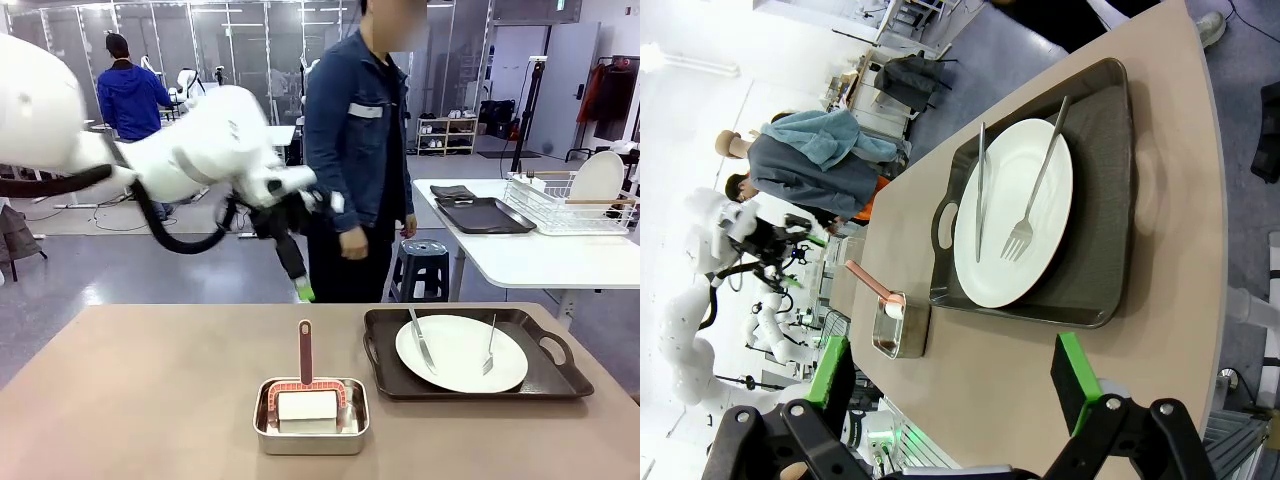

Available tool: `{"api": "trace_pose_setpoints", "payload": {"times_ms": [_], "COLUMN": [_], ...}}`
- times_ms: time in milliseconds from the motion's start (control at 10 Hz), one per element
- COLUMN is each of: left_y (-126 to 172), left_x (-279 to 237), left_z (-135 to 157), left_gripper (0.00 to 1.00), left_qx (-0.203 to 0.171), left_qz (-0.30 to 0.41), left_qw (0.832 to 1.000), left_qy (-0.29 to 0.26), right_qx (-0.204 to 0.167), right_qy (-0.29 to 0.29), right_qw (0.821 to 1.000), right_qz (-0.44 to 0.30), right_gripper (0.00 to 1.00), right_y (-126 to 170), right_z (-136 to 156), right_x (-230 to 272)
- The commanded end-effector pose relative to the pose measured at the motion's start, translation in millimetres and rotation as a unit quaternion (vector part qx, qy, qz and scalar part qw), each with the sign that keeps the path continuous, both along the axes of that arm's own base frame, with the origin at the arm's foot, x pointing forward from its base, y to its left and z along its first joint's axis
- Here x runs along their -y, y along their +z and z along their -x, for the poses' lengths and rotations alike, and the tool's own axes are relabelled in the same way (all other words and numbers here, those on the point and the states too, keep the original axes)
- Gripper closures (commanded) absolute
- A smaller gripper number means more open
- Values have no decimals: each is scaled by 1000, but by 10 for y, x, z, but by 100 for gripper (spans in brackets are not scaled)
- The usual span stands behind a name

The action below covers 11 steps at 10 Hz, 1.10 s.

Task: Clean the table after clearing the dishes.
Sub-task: When the right (or left) Handle tray is removed, use the right hand (or left hand) to clean the right (or left) side of the table with the Lint Roller.

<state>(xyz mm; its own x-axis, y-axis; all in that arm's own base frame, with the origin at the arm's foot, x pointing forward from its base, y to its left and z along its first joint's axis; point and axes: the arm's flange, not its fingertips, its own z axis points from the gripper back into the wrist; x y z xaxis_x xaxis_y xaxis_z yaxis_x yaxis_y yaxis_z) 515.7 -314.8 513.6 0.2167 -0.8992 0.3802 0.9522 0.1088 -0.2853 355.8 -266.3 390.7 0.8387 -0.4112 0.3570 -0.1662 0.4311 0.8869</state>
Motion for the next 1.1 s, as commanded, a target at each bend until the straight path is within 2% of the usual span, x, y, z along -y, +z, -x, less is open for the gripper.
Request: {"api": "trace_pose_setpoints", "payload": {"times_ms": [0, 100, 200, 400, 500, 700, 1000], "left_y": [194, 180, 126, -23, -133, -361, -700], "left_x": [-1140, -1874, -2522, -3605, -4070, -4658, -5120], "left_z": [413, 603, 795, 1270, 1560, 1933, 2155], "left_gripper": [0, 0, 0, 0, 0, 0, 0], "left_qx": [-79, -96, -123, -100, -85, -61, -37], "left_qz": [211, 294, 372, 447, 496, 519, 496], "left_qw": [967, 934, 895, 840, 805, 752, 690], "left_qy": [120, 181, 214, 291, 314, 403, 525], "right_qx": [4, 4, 4, 4, 4, 4, 4], "right_qy": [0, 0, 0, 0, 0, 0, 0], "right_qw": [1000, 1000, 1000, 1000, 1000, 1000, 1000], "right_qz": [-1, -1, -1, -1, -1, -1, -1], "right_gripper": [0, 0, 0, 0, 0, 0, 0], "right_y": [28, 28, 28, 28, 28, 28, 28], "right_z": [7, 7, 7, 7, 7, 7, 7], "right_x": [-1, -1, -1, -1, -1, -1, -1]}}
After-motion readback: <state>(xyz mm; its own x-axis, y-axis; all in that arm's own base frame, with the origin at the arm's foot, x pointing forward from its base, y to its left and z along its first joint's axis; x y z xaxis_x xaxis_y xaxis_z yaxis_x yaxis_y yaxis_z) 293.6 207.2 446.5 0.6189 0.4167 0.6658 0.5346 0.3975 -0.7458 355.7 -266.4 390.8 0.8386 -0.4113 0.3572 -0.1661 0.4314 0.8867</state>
